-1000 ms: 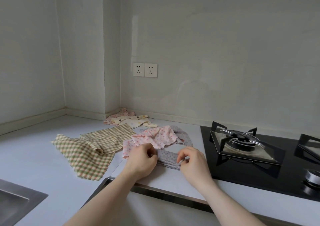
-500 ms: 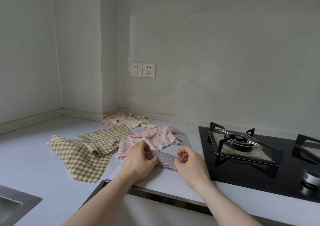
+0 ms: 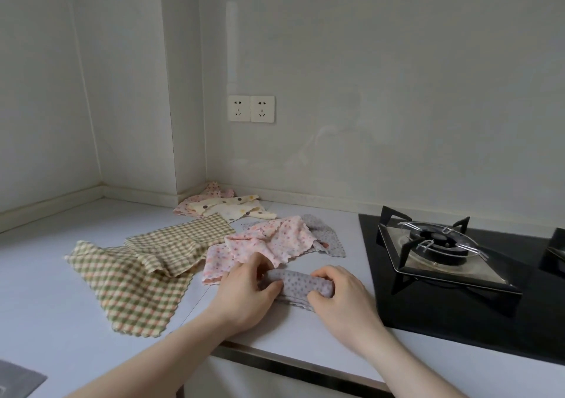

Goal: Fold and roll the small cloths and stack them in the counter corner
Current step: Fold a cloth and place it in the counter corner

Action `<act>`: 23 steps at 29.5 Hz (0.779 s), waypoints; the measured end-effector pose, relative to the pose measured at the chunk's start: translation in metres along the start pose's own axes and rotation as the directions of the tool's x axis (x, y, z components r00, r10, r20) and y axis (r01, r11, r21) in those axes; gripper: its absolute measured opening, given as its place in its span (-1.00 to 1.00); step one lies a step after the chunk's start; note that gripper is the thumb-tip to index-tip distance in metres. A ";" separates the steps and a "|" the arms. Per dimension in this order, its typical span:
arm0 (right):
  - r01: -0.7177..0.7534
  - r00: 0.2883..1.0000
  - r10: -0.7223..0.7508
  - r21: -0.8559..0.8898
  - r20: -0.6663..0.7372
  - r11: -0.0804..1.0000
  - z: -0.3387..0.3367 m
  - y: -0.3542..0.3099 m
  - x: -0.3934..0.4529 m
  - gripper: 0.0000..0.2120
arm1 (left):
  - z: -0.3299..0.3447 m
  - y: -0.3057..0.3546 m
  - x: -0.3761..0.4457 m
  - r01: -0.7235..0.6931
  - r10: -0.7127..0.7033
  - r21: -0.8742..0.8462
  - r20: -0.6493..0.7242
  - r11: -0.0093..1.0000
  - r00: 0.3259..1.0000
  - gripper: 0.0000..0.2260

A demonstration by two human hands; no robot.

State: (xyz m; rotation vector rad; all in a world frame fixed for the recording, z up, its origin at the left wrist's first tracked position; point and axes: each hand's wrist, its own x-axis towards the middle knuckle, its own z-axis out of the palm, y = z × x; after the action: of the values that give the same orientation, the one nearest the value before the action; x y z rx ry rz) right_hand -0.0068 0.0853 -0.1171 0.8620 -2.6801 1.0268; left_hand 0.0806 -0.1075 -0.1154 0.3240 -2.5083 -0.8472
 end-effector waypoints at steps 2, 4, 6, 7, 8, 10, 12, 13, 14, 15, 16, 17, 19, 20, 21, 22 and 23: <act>-0.005 1.000 0.004 0.034 0.019 0.999 0.001 0.002 0.001 -0.81 | -0.002 0.000 0.000 0.006 -0.005 -0.059 0.026 0.998 1.000 -0.77; -0.004 0.999 0.002 0.055 0.035 0.998 0.000 0.002 0.000 -0.78 | -0.005 0.002 -0.002 0.011 -0.007 -0.080 0.051 0.997 0.999 -0.70; -0.015 0.998 0.012 0.056 0.061 0.998 0.002 0.005 0.000 -0.71 | -0.005 0.002 -0.001 0.004 0.001 -0.077 0.068 0.997 0.998 -0.74; -0.022 0.998 0.018 0.049 0.066 0.999 0.002 0.005 0.000 -0.67 | -0.005 0.002 -0.001 0.005 0.002 -0.088 0.075 0.996 0.997 -0.77; -0.032 0.997 0.029 0.043 0.067 0.999 0.002 0.006 0.000 -0.65 | -0.004 0.001 -0.001 0.013 -0.004 -0.111 0.080 0.994 0.997 -0.77; -0.040 0.997 0.037 0.051 0.068 0.998 0.003 0.006 -0.001 -0.64 | -0.002 -0.002 0.000 0.038 -0.024 -0.157 0.090 0.987 0.996 -0.76; -0.062 0.995 0.056 0.074 0.078 0.995 0.002 0.003 -0.001 -0.67 | -0.001 -0.002 0.000 0.061 -0.045 -0.152 0.106 0.986 0.993 -0.79; -0.079 0.994 0.072 0.079 0.087 0.994 0.003 0.003 0.000 -0.70 | 0.000 -0.001 0.000 0.068 -0.053 -0.123 0.117 0.990 0.992 -0.80; -0.105 0.991 0.098 0.072 0.095 0.992 0.003 0.002 0.000 -0.71 | -0.001 0.001 -0.001 0.076 -0.065 -0.081 0.132 0.994 0.989 -0.79; -0.123 0.989 0.116 0.061 0.094 0.991 0.002 0.001 0.001 -0.71 | -0.002 0.003 -0.001 0.091 -0.083 -0.044 0.146 0.995 0.986 -0.78; -0.142 0.986 0.137 0.043 0.095 0.989 0.000 -0.001 0.002 -0.71 | -0.004 0.006 -0.001 0.114 -0.110 -0.018 0.165 0.993 0.980 -0.77; -0.154 0.983 0.151 0.029 0.101 0.988 0.000 -0.002 0.002 -0.70 | -0.007 0.010 -0.001 0.138 -0.135 -0.003 0.188 0.990 0.973 -0.77; -0.193 0.970 0.192 -0.009 0.150 0.981 -0.004 -0.008 0.005 -0.71 | -0.015 0.017 0.002 0.184 -0.186 0.031 0.256 0.982 0.949 -0.76; -0.231 0.950 0.232 -0.025 0.207 0.973 -0.007 -0.011 0.007 -0.74 | -0.020 0.022 0.004 0.219 -0.217 0.026 0.285 0.975 0.934 -0.77; -0.284 0.918 0.278 -0.020 0.284 0.959 -0.015 -0.020 0.011 -0.79 | -0.026 0.028 0.006 0.279 -0.264 -0.003 0.313 0.960 0.912 -0.79; -0.360 0.870 0.339 -0.008 0.359 0.933 -0.026 -0.029 0.014 -0.86 | -0.035 0.040 0.008 0.371 -0.332 -0.059 0.337 0.927 0.881 -0.81; -0.424 0.820 0.380 0.007 0.428 0.906 -0.040 -0.041 0.019 -0.94 | -0.047 0.055 0.014 0.455 -0.385 -0.138 0.357 0.879 0.851 -0.81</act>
State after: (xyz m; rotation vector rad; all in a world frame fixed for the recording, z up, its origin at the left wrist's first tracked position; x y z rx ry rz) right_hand -0.0021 0.0781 -0.0572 0.5885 -3.3061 1.1840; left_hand 0.0886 -0.0929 -0.0433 0.7376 -2.6397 -1.4436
